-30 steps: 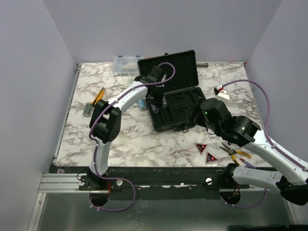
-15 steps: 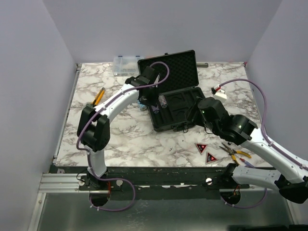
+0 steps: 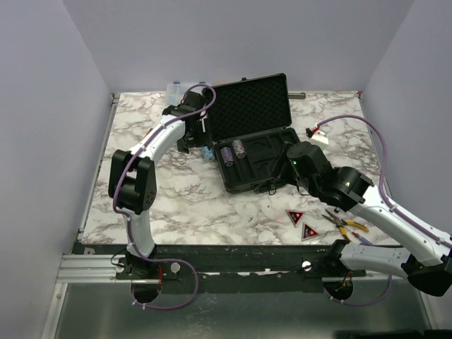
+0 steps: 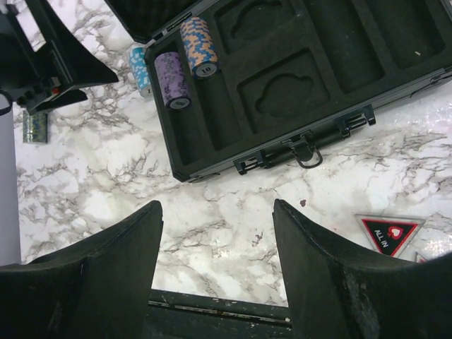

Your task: Pack up texas hold em set

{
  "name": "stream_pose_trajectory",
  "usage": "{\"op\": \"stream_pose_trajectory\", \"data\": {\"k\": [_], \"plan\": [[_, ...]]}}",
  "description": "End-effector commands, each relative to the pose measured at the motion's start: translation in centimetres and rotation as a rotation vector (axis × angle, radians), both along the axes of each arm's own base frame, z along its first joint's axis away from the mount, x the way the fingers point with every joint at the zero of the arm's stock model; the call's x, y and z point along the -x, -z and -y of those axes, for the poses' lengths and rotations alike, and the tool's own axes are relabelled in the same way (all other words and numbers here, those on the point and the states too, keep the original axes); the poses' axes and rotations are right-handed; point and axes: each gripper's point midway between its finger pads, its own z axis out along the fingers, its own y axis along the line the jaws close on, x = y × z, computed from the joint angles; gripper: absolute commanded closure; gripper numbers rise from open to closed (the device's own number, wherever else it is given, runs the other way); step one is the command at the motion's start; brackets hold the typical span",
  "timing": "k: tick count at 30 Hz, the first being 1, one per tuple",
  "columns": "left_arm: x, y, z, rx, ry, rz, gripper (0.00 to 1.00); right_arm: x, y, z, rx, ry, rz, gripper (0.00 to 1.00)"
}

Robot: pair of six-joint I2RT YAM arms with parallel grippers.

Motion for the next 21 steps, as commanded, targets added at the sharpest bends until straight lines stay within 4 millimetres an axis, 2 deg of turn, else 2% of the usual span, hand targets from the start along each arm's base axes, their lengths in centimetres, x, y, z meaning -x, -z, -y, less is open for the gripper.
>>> {"op": "stream_pose_trajectory", "data": {"k": [1,8,11,18,21], "plan": [[-1.0,1.6,-0.4,-0.021,-0.055,-0.060,0.23,0.0,-0.2,-0.3,-0.027,0.005,-0.004,0.33],[-2.8,3.8,0.1,-0.032,-0.073,-0.121,0.26,0.1,-0.1,-0.1,-0.034,0.014,-0.009,0.33],[-2.9,5.1,-0.4,-0.078,-0.103,-0.168,0.31,0.2,-0.1,0.0,-0.031,0.018,-0.010,0.33],[-1.6,7.8,-1.0,-0.142,-0.129,-0.260,0.42,0.1,-0.2,0.6,-0.026,0.036,0.001,0.33],[-0.4,8.8,-1.0,-0.172,-0.121,-0.293,0.45,0.0,-0.1,0.5,-0.021,0.036,0.007,0.33]]}}
